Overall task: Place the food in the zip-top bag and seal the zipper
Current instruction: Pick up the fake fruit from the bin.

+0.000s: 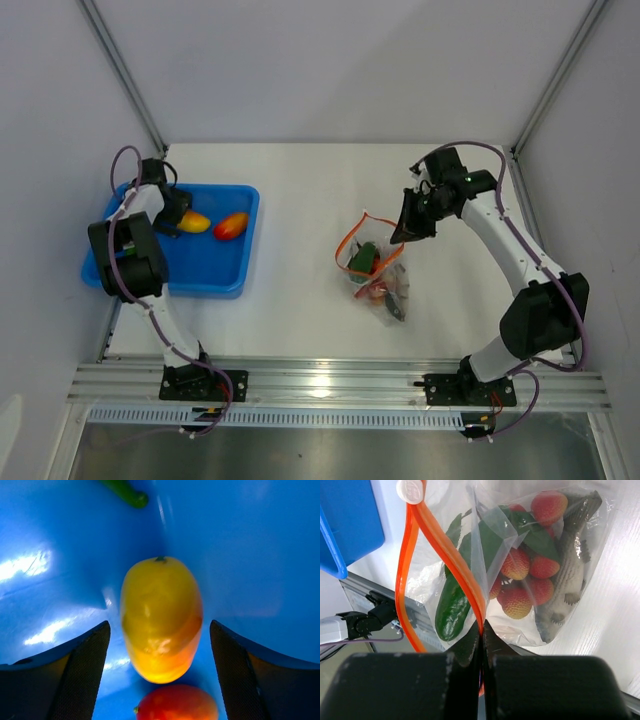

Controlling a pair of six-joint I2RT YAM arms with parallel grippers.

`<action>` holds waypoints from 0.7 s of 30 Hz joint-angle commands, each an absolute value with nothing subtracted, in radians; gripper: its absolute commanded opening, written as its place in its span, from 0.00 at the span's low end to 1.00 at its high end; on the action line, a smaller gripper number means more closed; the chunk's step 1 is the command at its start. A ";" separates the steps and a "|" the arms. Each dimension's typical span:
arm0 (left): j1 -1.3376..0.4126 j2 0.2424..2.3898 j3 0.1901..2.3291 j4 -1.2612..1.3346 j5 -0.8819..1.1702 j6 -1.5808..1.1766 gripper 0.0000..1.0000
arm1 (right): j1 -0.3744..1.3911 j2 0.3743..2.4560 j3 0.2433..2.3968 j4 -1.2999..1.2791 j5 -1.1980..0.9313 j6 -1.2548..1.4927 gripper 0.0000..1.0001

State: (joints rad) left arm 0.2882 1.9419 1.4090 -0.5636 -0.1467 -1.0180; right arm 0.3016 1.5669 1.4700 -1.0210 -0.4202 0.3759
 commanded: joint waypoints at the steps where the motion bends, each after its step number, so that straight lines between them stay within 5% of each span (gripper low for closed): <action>1: 0.279 1.959 1.465 -0.551 -0.155 -0.985 0.81 | 0.296 1.509 1.473 -1.037 -0.403 0.402 0.00; 6: 0.276 1.982 1.493 -0.555 -0.152 -0.966 0.64 | 0.298 1.488 1.485 -1.051 -0.385 0.411 0.00; 14: 0.265 1.921 1.404 -0.543 -0.120 -0.956 0.04 | 0.296 1.425 1.463 -1.039 -0.367 0.429 0.00; 21: 0.256 1.775 1.321 -0.588 -0.104 -0.899 0.01 | 0.296 1.371 1.430 -0.994 -0.393 0.448 0.00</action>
State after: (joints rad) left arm 0.2699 1.8980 1.3571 -0.5621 -0.1223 -0.9424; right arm 0.3008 1.4151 1.4414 -1.0309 -0.3786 0.4263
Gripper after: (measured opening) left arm 0.569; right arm 0.002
